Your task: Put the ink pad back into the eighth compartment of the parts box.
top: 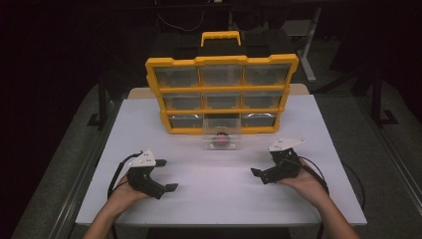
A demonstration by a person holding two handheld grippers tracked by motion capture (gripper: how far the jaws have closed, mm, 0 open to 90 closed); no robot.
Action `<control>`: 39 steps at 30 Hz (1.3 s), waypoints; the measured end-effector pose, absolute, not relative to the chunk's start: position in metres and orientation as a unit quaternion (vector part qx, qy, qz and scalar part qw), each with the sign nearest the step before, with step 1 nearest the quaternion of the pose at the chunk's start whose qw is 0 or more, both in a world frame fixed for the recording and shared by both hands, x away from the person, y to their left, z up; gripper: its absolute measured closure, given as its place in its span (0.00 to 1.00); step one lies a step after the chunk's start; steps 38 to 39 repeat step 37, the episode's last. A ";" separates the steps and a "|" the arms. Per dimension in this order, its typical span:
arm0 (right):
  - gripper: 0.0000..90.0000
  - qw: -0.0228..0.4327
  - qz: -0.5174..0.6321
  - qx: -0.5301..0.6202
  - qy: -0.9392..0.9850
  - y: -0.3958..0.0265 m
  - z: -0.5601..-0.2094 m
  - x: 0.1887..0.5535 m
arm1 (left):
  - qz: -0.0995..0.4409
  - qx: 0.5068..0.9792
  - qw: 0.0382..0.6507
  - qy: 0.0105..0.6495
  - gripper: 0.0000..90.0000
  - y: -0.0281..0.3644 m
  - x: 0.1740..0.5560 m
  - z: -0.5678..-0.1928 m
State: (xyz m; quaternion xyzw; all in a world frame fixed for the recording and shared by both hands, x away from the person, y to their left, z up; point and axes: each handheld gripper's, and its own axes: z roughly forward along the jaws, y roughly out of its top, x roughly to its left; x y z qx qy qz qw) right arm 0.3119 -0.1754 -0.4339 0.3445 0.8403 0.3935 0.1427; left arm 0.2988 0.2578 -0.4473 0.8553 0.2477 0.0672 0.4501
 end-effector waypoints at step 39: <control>0.00 0.139 0.408 0.349 0.832 -0.192 -0.456 0.280 | 0.068 0.859 0.444 0.246 0.01 0.256 0.295 -0.450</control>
